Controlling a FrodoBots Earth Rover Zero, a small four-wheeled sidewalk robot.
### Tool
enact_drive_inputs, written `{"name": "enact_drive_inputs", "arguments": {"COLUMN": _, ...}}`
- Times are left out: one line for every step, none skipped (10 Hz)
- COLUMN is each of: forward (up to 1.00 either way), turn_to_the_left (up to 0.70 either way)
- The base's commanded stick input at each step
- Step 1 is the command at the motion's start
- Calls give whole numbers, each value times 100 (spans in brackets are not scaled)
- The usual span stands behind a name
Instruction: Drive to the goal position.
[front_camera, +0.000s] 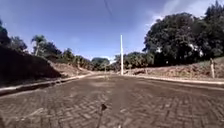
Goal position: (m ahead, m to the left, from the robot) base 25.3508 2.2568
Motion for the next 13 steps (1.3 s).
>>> {"name": "enact_drive_inputs", "arguments": {"forward": 100, "turn_to_the_left": 0}}
{"name": "enact_drive_inputs", "arguments": {"forward": 100, "turn_to_the_left": 0}}
{"name": "enact_drive_inputs", "arguments": {"forward": 100, "turn_to_the_left": 0}}
{"name": "enact_drive_inputs", "arguments": {"forward": 100, "turn_to_the_left": 0}}
{"name": "enact_drive_inputs", "arguments": {"forward": 100, "turn_to_the_left": 0}}
{"name": "enact_drive_inputs", "arguments": {"forward": 100, "turn_to_the_left": 0}}
{"name": "enact_drive_inputs", "arguments": {"forward": 100, "turn_to_the_left": 0}}
{"name": "enact_drive_inputs", "arguments": {"forward": 100, "turn_to_the_left": 0}}
{"name": "enact_drive_inputs", "arguments": {"forward": 100, "turn_to_the_left": 0}}
{"name": "enact_drive_inputs", "arguments": {"forward": 100, "turn_to_the_left": 0}}
{"name": "enact_drive_inputs", "arguments": {"forward": 100, "turn_to_the_left": 0}}
{"name": "enact_drive_inputs", "arguments": {"forward": 100, "turn_to_the_left": 0}}
{"name": "enact_drive_inputs", "arguments": {"forward": 100, "turn_to_the_left": 0}}
